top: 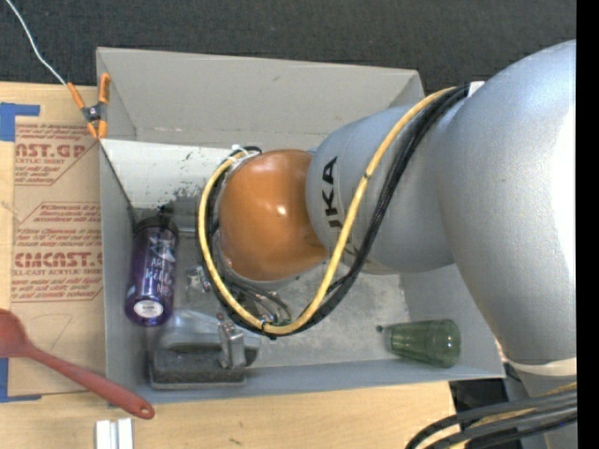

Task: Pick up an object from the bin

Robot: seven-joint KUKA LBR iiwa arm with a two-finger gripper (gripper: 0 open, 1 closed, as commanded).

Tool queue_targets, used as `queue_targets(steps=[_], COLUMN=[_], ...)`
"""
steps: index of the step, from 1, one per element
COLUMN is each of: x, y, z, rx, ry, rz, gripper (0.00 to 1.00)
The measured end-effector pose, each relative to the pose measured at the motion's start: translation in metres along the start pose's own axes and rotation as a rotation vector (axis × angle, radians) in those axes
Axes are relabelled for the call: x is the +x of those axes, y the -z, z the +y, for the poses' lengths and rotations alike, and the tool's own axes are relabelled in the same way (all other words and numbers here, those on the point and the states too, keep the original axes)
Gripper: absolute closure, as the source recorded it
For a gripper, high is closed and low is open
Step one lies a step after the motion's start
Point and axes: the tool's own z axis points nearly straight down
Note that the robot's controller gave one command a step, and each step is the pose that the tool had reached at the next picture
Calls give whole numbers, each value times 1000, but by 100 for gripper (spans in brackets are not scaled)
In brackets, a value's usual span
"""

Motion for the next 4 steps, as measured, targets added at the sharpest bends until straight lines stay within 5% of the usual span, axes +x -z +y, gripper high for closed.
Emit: queue_targets(steps=[1,2,3,4], x=[5,-18,-19,-19], y=[-32,-65,-65,-65], z=[-71,32,1,1], rx=[16,10,16,16], ry=[87,83,168,169], rz=[-18,-29,-41,-41], gripper=[0,0,100,100])
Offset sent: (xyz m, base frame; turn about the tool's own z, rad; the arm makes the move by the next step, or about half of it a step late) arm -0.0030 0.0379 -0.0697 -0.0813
